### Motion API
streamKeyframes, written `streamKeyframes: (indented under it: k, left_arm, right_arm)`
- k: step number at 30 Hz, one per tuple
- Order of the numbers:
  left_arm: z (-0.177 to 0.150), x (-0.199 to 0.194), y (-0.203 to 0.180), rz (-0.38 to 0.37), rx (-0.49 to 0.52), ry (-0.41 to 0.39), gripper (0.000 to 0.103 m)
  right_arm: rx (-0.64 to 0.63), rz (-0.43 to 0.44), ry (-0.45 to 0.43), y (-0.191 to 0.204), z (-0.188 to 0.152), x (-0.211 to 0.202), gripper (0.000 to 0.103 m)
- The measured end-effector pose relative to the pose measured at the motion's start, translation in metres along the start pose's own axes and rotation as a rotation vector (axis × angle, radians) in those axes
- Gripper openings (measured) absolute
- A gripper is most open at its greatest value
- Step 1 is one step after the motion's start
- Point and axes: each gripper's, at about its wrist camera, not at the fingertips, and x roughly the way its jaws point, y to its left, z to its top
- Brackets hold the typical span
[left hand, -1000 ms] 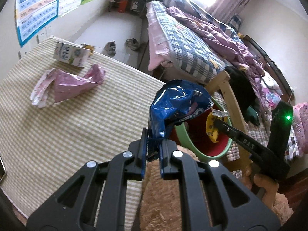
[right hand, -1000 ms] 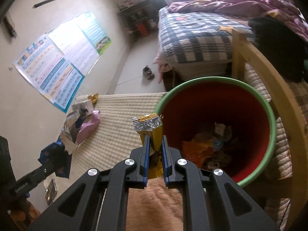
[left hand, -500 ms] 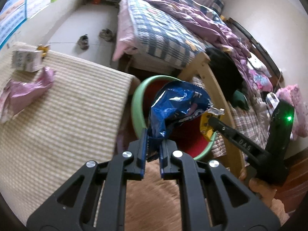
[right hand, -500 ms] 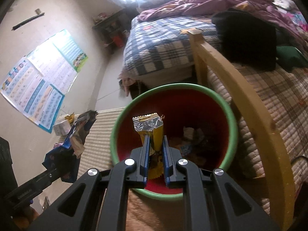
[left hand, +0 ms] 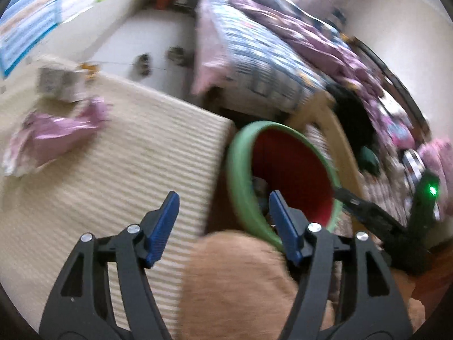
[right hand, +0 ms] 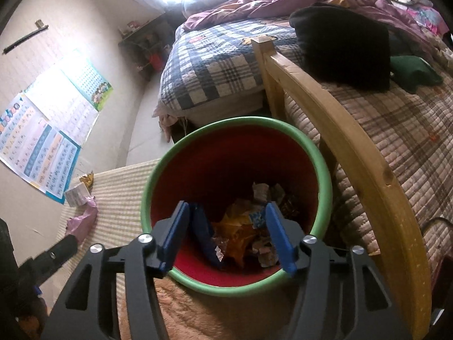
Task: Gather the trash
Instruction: 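Open both tools over the red bin to drop the wrapper and packet, then grasp the rolled white printed paper on the table with the left tool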
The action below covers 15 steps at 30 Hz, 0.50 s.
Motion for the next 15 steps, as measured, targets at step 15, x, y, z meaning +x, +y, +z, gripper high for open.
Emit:
streamKeyframes:
  k: [15]
  left_arm:
    - [0.031,-0.026,0.230,0.388,-0.332,-0.049,0.065]
  right_arm:
    - [-0.049,0.040,-0.005,0.034,-0.004,0.004,0.062]
